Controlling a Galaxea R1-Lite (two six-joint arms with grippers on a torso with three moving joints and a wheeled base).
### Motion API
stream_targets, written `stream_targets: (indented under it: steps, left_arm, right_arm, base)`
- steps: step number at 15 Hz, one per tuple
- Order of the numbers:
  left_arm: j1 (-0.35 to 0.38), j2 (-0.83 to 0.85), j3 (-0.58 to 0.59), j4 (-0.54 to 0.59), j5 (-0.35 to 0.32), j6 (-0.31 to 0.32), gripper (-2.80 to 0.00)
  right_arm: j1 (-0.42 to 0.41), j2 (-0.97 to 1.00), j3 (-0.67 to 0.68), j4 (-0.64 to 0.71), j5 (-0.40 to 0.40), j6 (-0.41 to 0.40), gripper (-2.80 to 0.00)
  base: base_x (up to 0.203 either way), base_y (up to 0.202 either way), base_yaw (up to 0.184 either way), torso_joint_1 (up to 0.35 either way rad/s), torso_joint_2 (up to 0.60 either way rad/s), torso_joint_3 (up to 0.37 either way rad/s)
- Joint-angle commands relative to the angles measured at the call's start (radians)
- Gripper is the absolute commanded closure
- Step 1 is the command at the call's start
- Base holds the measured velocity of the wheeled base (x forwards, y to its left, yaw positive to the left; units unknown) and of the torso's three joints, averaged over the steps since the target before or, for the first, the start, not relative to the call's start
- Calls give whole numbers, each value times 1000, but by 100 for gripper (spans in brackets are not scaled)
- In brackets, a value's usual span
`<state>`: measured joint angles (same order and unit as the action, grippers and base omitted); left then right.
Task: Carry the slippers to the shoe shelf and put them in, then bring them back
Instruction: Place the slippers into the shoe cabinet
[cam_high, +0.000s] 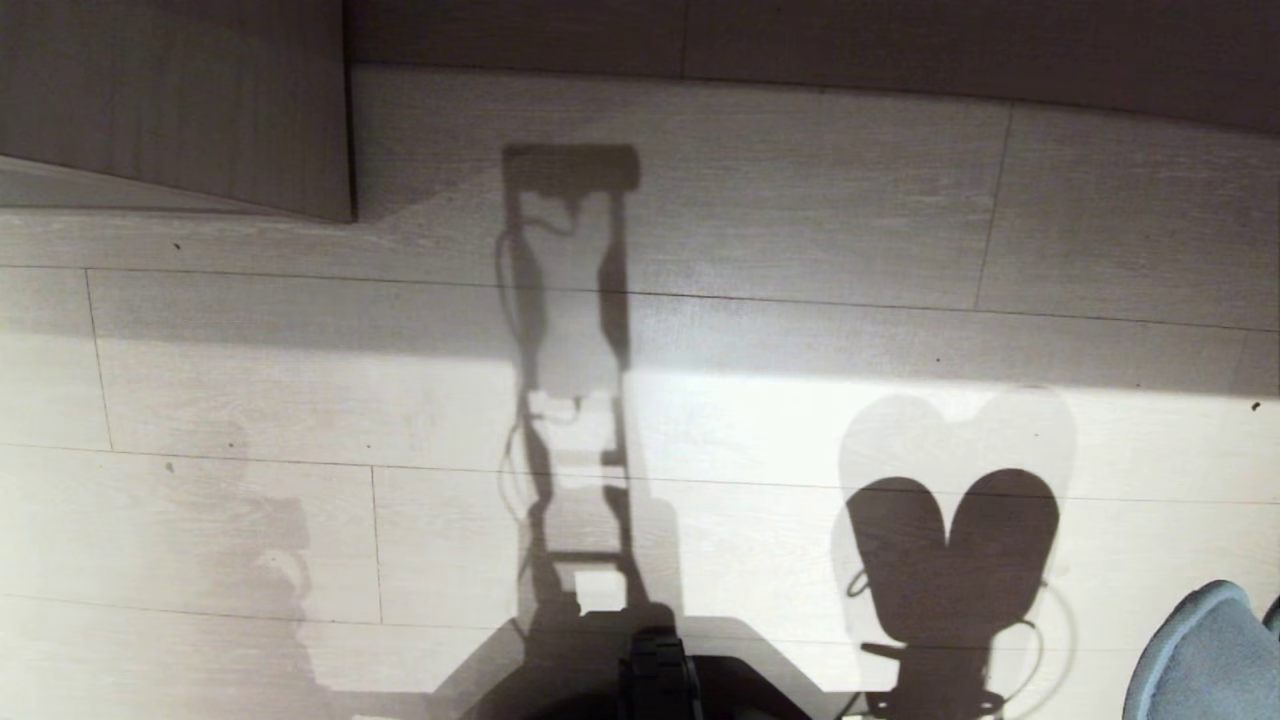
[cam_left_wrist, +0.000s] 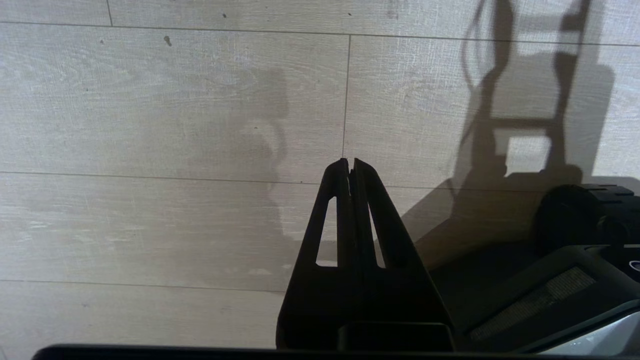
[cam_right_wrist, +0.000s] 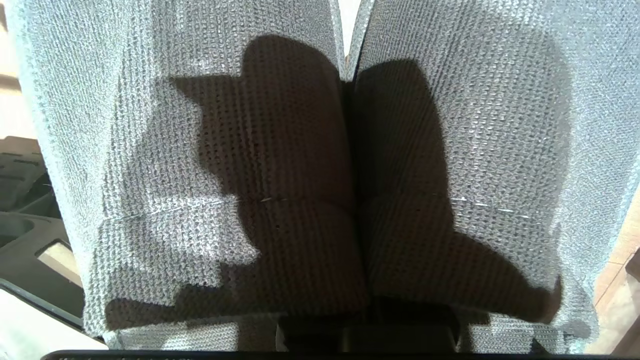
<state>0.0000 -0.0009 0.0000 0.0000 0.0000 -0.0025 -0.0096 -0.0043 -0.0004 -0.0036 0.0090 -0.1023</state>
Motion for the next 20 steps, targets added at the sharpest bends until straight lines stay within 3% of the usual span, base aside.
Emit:
stream_targets:
  steps: [1, 4, 9, 20]
  left_arm:
    - [0, -1, 0, 0, 0, -1, 0]
    - [0, 1, 0, 0, 0, -1, 0]
    - [0, 1, 0, 0, 0, -1, 0]
    - [0, 0, 0, 0, 0, -2, 0]
  right_arm:
    - [0, 4, 0, -1, 0, 0, 0]
    - [0, 4, 0, 1, 0, 12, 0]
    - [0, 4, 0, 2, -12, 111, 0]
    - [0, 4, 0, 2, -12, 114, 0]
  base:
    - [0, 0, 0, 0, 0, 0]
    - [0, 0, 0, 1, 2, 51]
    - [0, 0, 0, 1, 2, 196]
    - [0, 0, 0, 3, 3, 205]
